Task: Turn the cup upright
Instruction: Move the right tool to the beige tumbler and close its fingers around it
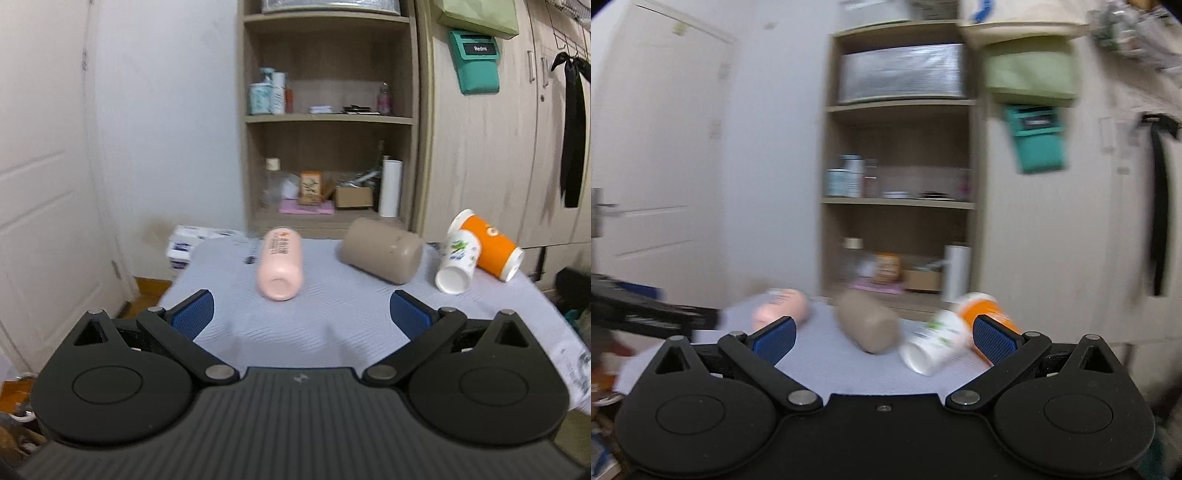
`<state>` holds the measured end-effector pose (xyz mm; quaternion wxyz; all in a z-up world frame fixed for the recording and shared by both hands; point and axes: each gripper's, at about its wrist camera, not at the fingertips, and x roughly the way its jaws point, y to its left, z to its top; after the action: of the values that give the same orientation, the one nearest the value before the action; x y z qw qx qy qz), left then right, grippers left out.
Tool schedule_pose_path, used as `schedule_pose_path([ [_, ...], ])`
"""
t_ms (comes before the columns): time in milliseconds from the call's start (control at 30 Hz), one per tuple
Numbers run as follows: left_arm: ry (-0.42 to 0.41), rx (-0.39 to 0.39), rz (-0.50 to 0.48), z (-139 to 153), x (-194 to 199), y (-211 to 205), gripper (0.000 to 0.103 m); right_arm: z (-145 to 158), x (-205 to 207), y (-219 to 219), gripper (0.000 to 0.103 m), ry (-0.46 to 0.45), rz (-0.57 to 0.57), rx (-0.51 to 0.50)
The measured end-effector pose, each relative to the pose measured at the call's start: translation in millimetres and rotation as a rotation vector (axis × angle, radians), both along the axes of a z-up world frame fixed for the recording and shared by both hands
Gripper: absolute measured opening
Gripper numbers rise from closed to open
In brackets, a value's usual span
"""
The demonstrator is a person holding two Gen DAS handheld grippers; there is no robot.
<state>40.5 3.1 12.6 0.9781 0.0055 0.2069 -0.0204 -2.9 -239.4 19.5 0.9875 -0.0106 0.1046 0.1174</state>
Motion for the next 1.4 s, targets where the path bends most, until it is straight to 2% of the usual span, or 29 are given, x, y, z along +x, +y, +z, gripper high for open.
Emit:
schedule_pose_path([
  [100,0.032,-0.054,-0.03,5.2,25.4,-3.2,0.103,6.5,20.8,3.2,0.103,-0.013,0.094,-0.06],
  [233,0.077,-0.115,-0.036,2.2,61.2,-8.6,0.103,6.6,53.8,15.1,0.103,-0.017,0.217,-0.2],
  [433,0.153,-0.197,-0.044,-16.8,98.4,-11.2,0.103,-6.0,116.7,38.0,0.103,0.08,0.334,-0.378],
  [667,0.233,-0.307,-0.049,-34.2,135.7,-10.9,0.103,-21.1,201.3,43.7,0.099,0.268,0.384,-0.335],
  [800,0.262,-0.34,-0.049,-37.8,155.0,-11.4,0.102,-31.7,227.0,45.6,0.099,0.314,0.401,-0.367],
  [933,0.313,-0.408,-0.056,-44.8,167.2,-5.0,0.102,-40.7,245.9,47.7,0.099,0.359,0.404,-0.411],
  [1033,0.331,-0.414,-0.057,-48.5,173.8,-1.9,0.101,-49.2,261.5,50.2,0.097,0.403,0.421,-0.446],
  [1133,0.323,-0.407,-0.059,-49.6,176.9,0.8,0.102,-52.9,270.4,54.3,0.09,0.427,0.421,-0.466],
  [1233,0.291,-0.415,-0.017,-48.4,174.0,6.7,0.102,-57.3,281.5,57.1,0.082,0.463,0.409,-0.47],
  [1400,0.285,-0.427,-0.018,-46.4,174.5,11.5,0.102,-57.5,284.5,57.7,0.081,0.497,0.384,-0.446],
])
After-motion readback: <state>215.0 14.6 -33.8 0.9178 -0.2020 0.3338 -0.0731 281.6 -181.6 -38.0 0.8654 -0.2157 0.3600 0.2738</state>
